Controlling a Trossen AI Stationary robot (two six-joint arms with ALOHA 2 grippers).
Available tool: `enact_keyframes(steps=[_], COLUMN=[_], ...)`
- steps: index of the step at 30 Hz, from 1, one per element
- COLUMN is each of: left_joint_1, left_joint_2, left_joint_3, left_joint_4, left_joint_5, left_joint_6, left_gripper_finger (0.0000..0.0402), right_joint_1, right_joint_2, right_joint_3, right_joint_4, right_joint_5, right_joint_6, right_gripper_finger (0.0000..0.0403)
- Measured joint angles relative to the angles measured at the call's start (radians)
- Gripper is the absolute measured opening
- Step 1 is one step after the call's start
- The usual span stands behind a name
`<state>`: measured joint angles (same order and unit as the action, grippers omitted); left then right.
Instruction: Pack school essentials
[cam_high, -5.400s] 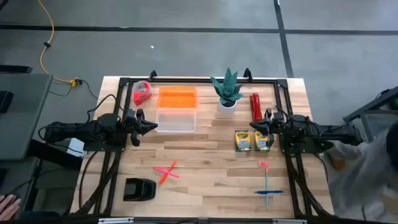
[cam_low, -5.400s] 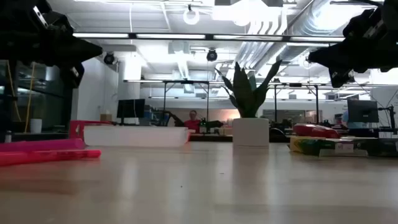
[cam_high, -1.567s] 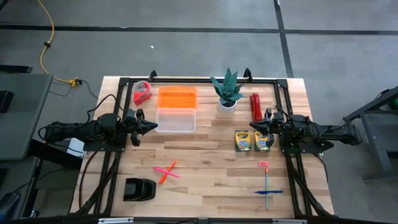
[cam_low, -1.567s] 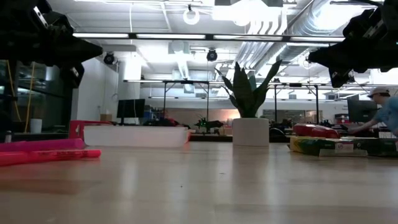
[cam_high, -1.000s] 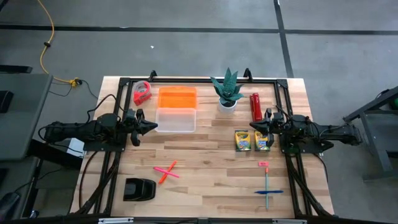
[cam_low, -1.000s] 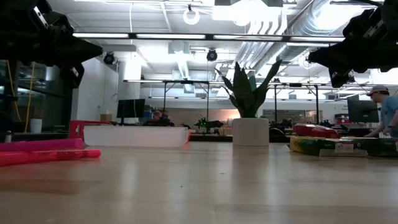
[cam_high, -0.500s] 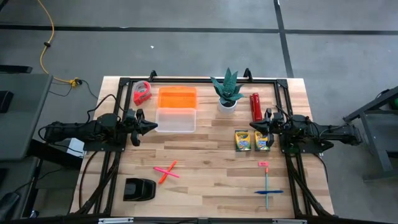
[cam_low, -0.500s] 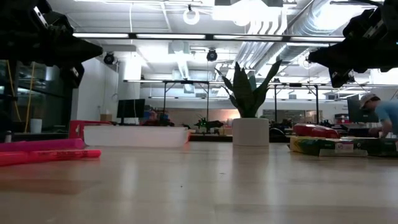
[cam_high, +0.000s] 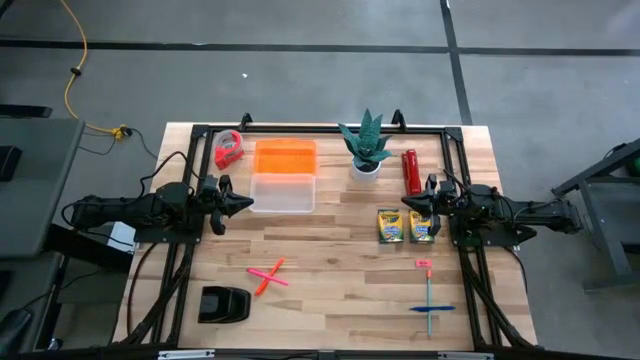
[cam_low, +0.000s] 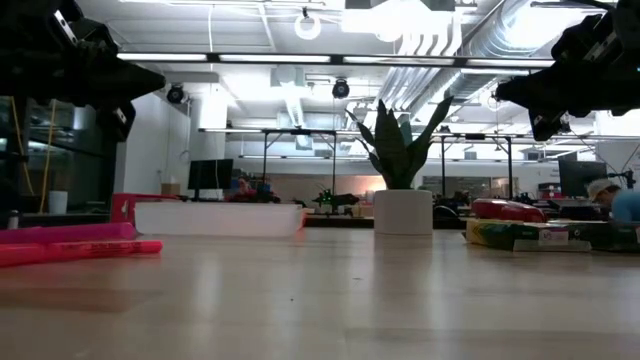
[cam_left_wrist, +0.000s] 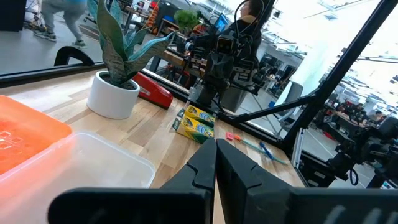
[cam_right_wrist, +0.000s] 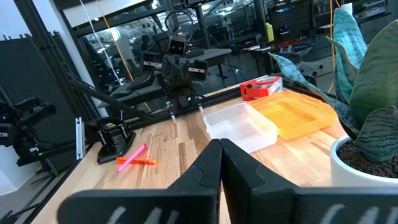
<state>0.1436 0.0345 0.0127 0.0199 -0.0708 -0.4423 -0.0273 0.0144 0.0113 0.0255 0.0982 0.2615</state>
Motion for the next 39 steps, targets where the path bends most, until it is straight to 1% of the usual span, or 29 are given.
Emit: enact_keyframes(steps=[8, 9, 11, 13, 14, 17, 19, 23, 25, 27, 29, 33, 37, 38, 39], left_joint_1=[0.0, 0.0, 0.0, -0.001, -0.001, -0.001, -0.001, -0.002, -0.01, -0.034, -0.071, -0.145, -0.197, -0.206, -0.215], left_joint_2=[0.0, 0.001, 0.009, 0.035, 0.054, 0.149, 0.244, 0.466, 0.569, 0.665, 0.738, 0.839, 0.901, 0.909, 0.914], left_joint_3=[0.0, -0.001, -0.001, 0.008, 0.027, 0.143, 0.245, 0.46, 0.541, 0.598, 0.632, 0.669, 0.697, 0.701, 0.704], left_joint_4=[0.005, 0.03, 0.143, 0.264, 0.276, 0.204, 0.091, -0.169, -0.3, -0.371, -0.399, -0.382, -0.365, -0.352, -0.343], left_joint_5=[-0.002, -0.013, -0.027, -0.004, 0.011, 0.034, 0.065, 0.169, 0.212, 0.224, 0.224, 0.202, 0.128, 0.117, 0.103], left_joint_6=[0.0, -0.002, -0.035, -0.045, -0.045, -0.029, 0.013, 0.103, 0.129, 0.144, 0.159, 0.19, 0.146, 0.133, 0.121], left_gripper_finger=[0.0, 0.0, 0.0, 0.0, 0.0, 0.0, 0.0, 0.0, 0.0, 0.0, 0.0, 0.0, 0.0, 0.0, 0.0], right_joint_1=[0.0, 0.0, 0.0, 0.0, 0.0, 0.0, 0.0, 0.0, 0.0, 0.0, 0.0, 0.0, 0.0, 0.0, 0.0], right_joint_2=[0.0, 0.0, 0.0, 0.0, 0.0, 0.0, 0.0, 0.0, 0.0, 0.0, 0.0, 0.0, 0.0, 0.0, 0.0], right_joint_3=[0.0, 0.0, 0.0, 0.0, 0.0, 0.0, 0.0, 0.0, 0.0, 0.0, 0.0, 0.0, 0.0, 0.0, 0.0], right_joint_4=[0.0, 0.0, 0.0, 0.0, 0.0, 0.0, 0.0, 0.0, 0.0, 0.0, 0.0, 0.0, 0.0, 0.001, 0.006], right_joint_5=[0.0, 0.0, 0.0, 0.0, 0.0, 0.0, 0.0, 0.0, 0.0, 0.0, 0.0, 0.0, 0.0, 0.0, 0.0], right_joint_6=[0.0, 0.0, 0.0, 0.0, 0.0, 0.0, 0.0, 0.0, 0.0, 0.0, 0.0, 0.0, 0.003, 0.025, 0.084], right_gripper_finger=[0.0, 0.0, 0.0, 0.0, 0.0, 0.0, 0.0, 0.0, 0.0, 0.0, 0.0, 0.0, 0.0, 0.0, 0.0])
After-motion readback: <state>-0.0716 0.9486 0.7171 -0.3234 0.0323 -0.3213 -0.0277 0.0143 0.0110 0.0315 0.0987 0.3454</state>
